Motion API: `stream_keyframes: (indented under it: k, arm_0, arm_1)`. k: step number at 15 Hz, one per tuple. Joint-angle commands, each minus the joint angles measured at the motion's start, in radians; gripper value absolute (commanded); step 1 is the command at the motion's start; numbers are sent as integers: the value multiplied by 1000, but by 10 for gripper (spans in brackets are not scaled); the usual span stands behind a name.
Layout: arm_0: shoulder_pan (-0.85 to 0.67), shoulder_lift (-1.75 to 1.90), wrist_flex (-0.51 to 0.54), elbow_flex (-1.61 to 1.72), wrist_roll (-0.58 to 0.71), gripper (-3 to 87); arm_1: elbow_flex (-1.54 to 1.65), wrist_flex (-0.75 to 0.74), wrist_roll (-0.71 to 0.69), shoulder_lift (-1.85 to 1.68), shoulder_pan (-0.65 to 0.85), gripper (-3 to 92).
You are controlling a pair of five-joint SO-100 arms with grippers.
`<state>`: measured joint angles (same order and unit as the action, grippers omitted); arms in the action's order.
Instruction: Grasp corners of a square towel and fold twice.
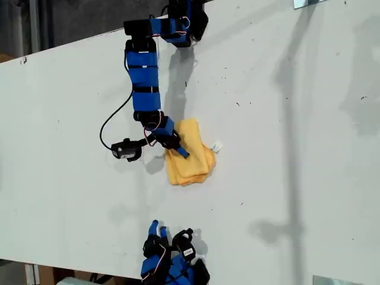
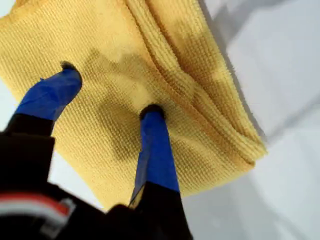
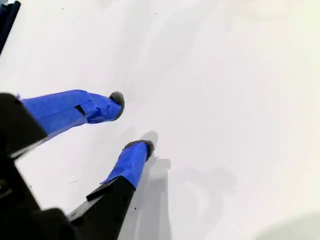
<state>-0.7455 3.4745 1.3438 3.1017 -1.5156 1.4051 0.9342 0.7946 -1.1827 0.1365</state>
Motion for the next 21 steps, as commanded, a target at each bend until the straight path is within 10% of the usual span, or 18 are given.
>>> stream_keyframes:
  k: [1,7,10,12,14,17,21]
  arm_0:
    - [5,0,-18,8,5,149]
    - [-11,0,-14,5,31,148]
    - [20,0,-25,11,230,146]
    - [67,0,-28,12,291,145]
    - [78,0,-34,15,469,140]
    - [77,0,-35,15,465,138]
    - [74,0,-35,15,465,138]
  arm_1:
    - [-64,-3,-55,-190,87,296]
    - [583,-35,-51,-1002,449,370]
    - [1160,28,61,-1677,476,19]
    - [1278,273,83,-2115,468,-1]
    - [1289,318,103,-2112,385,-1]
    - [1471,132,184,-2111,333,-1]
    - [1505,259,301,-2105,431,-1]
